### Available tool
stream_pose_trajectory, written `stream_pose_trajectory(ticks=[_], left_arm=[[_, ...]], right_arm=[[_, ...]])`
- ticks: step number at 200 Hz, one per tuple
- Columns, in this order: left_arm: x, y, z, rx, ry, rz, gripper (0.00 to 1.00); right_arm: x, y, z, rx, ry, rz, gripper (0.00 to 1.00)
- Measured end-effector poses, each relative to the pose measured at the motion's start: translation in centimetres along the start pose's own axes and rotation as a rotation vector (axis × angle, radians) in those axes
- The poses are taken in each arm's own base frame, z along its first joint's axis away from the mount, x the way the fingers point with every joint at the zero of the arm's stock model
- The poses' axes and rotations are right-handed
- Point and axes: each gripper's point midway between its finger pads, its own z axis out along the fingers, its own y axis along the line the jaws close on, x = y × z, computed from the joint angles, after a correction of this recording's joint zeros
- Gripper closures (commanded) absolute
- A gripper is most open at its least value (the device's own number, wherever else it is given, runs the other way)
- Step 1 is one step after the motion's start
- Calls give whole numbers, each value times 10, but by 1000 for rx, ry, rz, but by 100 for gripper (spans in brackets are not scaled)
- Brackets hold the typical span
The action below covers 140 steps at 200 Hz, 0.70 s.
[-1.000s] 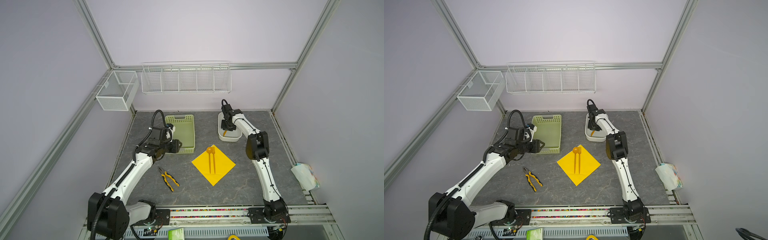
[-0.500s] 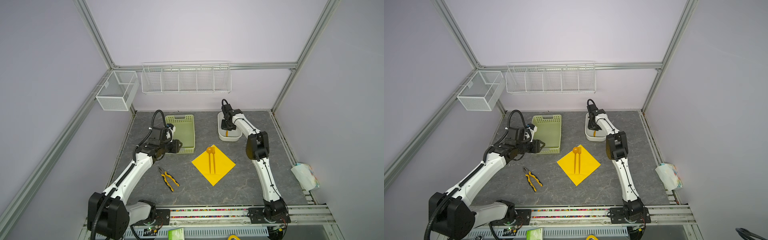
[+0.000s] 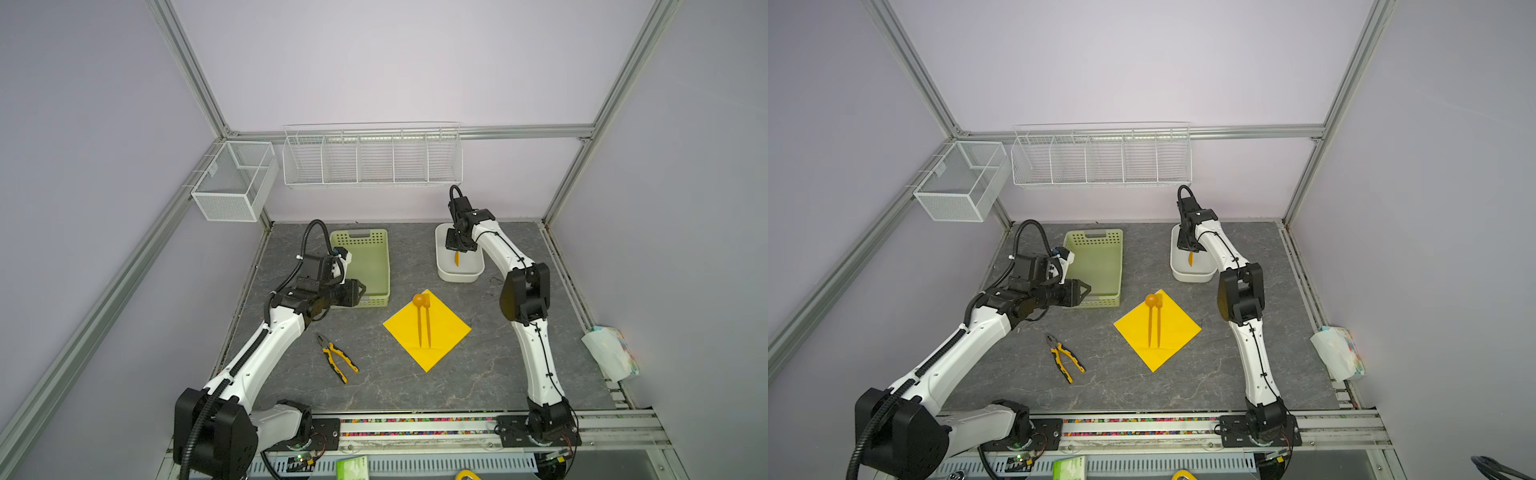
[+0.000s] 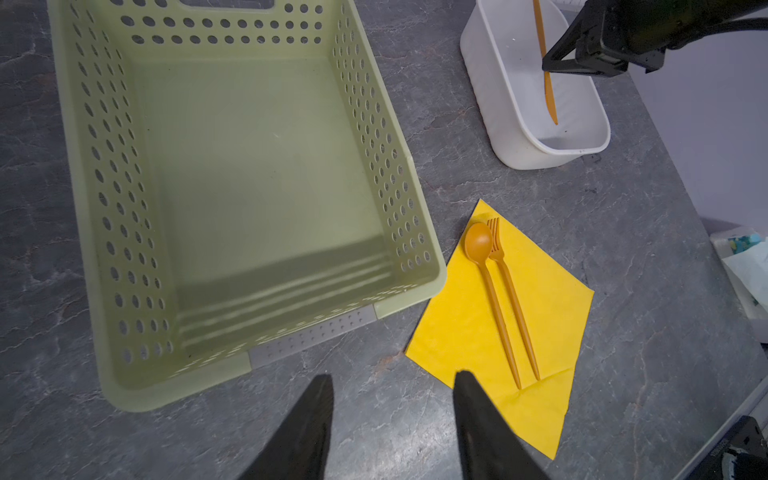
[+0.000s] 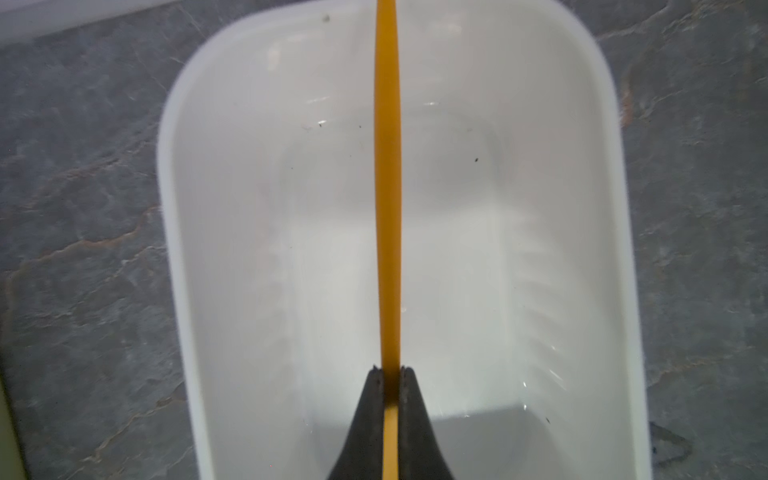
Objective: Place the utensils on the paper napkin and roll it up
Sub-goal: 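Close the right gripper on the knife handle inside the tray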
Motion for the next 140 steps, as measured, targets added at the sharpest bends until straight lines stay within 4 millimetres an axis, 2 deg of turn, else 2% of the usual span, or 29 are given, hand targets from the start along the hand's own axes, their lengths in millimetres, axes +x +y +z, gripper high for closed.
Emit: stream_pose_trajectory(ticks=[28,59,106,123,140], left_arm=[[-3,-3,-5,8,-17,5,52],[-5,-5,-10,13,-32,11,52],[-9,-8,-17,16,-55,32,52],[-9,-8,-18,16,-58,37,52],[-9,-8,-19,13,-56,38,52]], right_arm=[[-2,-1,-27,-26,-16,-12,93],[9,-2,-48,-67,-8,-69,93],[49,-10,-85,-160,-18,-214,93],[46,-12,-97,-173,-45,-224,92],[41,-13,-99,-194,-57,-208,89]])
